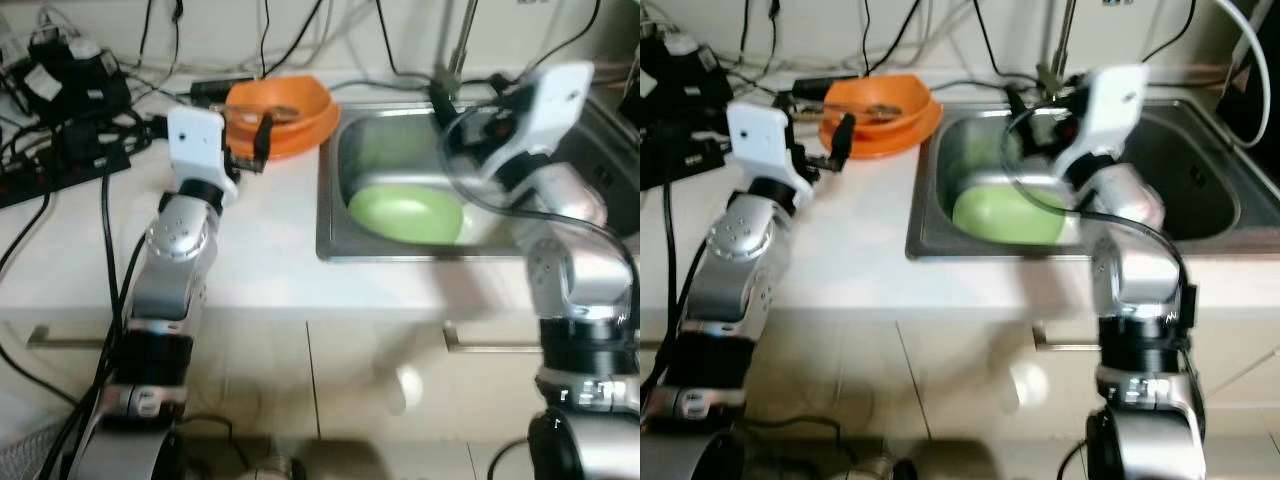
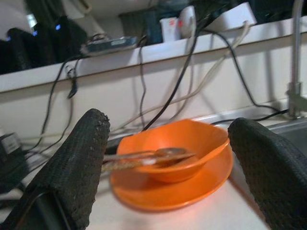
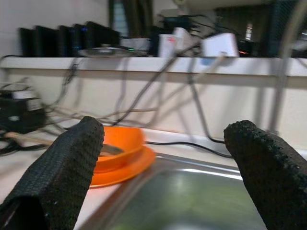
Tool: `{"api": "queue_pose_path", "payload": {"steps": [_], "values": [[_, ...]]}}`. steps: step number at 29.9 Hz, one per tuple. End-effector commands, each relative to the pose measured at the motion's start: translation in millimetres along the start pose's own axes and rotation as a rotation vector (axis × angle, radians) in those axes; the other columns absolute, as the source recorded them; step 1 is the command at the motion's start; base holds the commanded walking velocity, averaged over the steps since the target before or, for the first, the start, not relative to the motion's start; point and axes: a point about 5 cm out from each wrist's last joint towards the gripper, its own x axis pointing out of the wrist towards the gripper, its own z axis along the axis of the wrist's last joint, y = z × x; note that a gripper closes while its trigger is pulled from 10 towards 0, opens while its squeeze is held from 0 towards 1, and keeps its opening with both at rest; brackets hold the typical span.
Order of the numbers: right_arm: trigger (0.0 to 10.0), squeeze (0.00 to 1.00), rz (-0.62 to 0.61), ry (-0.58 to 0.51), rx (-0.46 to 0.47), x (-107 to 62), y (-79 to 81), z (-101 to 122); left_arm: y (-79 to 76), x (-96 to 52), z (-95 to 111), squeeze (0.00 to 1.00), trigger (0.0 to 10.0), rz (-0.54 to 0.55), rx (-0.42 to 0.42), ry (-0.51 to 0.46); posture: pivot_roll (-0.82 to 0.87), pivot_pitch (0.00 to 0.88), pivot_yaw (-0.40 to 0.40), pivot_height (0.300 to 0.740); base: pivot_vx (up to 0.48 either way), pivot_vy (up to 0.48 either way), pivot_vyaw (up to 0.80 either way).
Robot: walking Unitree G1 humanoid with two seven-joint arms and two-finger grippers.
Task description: Kitchen organization
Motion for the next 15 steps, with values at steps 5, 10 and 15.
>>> {"api": "queue_pose_path", "payload": {"steps": [5, 10, 15], "values": [[10.0, 0.13, 0.039, 0.028, -0.014, -12.6, 22.4, 1.5, 4.4, -4.7, -31.0, 0.0, 10.0, 0.027, -0.009, 0.171, 0.03, 0.048, 0.061, 0.74, 0.0, 0.0, 0.0], [10.0, 0.0, 0.093, 0.046, 0.005, -22.4, 34.0, 4.8, 7.3, 3.0, -38.7, 0.0, 10.0, 0.001, -0.051, 0.217, 0.01, 0.054, 0.079, 0.74, 0.0, 0.0, 0.0], [10.0, 0.0, 0.162, 0.077, 0.029, -36.8, 42.1, 4.3, 7.4, 16.5, -38.7, 0.0, 10.0, -0.05, -0.019, 0.238, 0.0, 0.061, 0.105, 0.74, 0.0, 0.0, 0.0]]}}
